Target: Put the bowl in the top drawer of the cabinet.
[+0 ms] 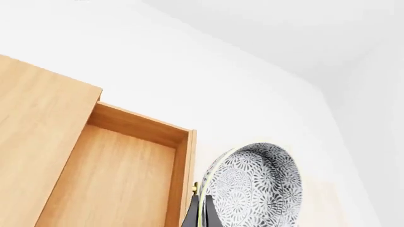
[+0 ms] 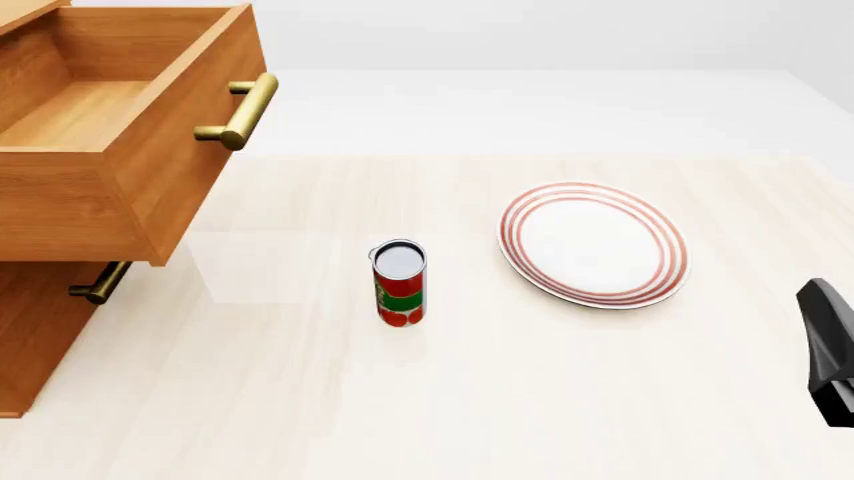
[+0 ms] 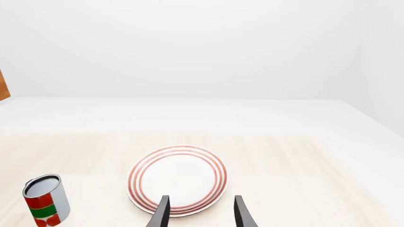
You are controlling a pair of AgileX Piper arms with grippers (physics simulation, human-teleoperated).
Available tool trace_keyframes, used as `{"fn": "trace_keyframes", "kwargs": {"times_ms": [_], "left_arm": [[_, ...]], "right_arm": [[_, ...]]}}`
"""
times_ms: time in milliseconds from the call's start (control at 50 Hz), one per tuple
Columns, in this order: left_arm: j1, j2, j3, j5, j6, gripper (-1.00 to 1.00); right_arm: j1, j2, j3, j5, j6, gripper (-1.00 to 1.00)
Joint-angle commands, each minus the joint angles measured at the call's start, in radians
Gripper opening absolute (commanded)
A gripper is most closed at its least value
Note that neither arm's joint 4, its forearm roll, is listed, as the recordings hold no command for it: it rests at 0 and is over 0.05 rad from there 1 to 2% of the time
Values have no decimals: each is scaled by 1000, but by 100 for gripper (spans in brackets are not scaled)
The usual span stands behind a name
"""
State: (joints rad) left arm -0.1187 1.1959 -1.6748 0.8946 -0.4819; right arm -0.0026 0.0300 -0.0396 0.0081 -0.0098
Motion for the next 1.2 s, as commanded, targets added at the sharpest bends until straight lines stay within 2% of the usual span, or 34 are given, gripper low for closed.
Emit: {"fn": "trace_keyframes", "kwargs": {"times_ms": [20,320,460,680,1200], "left_arm": [[51,-16,3,9,-1,-100],[117,-47,76,-2,-6,-100],[131,-47,78,-4,-9,-100],[167,-59,152,-30,-14,-100],[213,-27,184,-34,13,-100]], "right_arm": [[0,0,0,0,0,100],[0,0,0,0,0,100],[0,0,0,0,0,100],[0,0,0,0,0,100],[0,0,0,0,0,100]]}}
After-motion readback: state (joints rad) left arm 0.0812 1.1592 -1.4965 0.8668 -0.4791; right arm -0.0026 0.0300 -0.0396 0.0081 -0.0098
